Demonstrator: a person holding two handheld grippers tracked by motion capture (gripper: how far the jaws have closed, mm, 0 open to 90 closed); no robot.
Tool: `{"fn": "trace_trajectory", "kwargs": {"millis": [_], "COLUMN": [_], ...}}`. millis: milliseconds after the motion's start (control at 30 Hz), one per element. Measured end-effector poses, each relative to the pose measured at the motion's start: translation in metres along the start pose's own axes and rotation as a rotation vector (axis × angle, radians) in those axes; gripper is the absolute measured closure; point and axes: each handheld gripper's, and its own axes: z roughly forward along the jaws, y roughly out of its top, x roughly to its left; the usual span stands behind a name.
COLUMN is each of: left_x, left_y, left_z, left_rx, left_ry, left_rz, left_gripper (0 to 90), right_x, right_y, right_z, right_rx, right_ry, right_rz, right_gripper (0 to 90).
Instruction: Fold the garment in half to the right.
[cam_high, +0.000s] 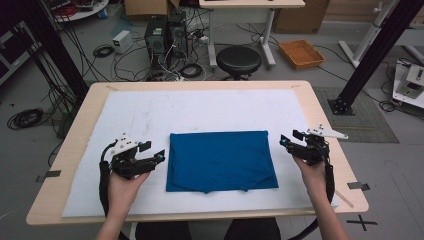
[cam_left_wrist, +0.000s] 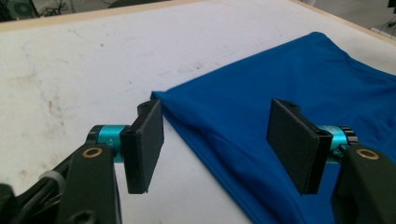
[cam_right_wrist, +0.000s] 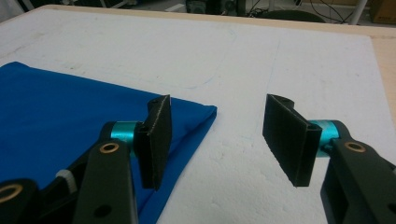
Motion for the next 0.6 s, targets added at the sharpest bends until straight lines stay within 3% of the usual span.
{"fn": "trace_trajectory", "kwargs": {"millis": [233, 333, 500, 600], "left_x": [-0.009, -0.016, -0.029, -0.035], "left_y": [-0.022, -0.032, -0.04, -0.043], "left_z": [-0.01, -0.007, -0.002, 0.003], "left_rx": [0.042, 0.073, 0.098, 0.11], "left_ry": [-0.022, -0.058, -0.069, -0.059], "left_rz": [-0.098, -0.1, -0.085, -0.098], "left_gripper": [36.6, 36.6, 36.6, 36.6], "right_x": [0.001, 0.0, 0.0, 0.001], "right_y": [0.0, 0.0, 0.0, -0.001], "right_z": [0.0, 0.0, 0.001, 0.002], "right_rx": [-0.003, -0.001, 0.002, 0.005], "right_ry": [-0.001, -0.001, -0.004, -0.001], "right_rz": [-0.003, -0.003, 0.0, -0.004], "right_gripper": [42.6, 42.6, 42.6, 42.6]}}
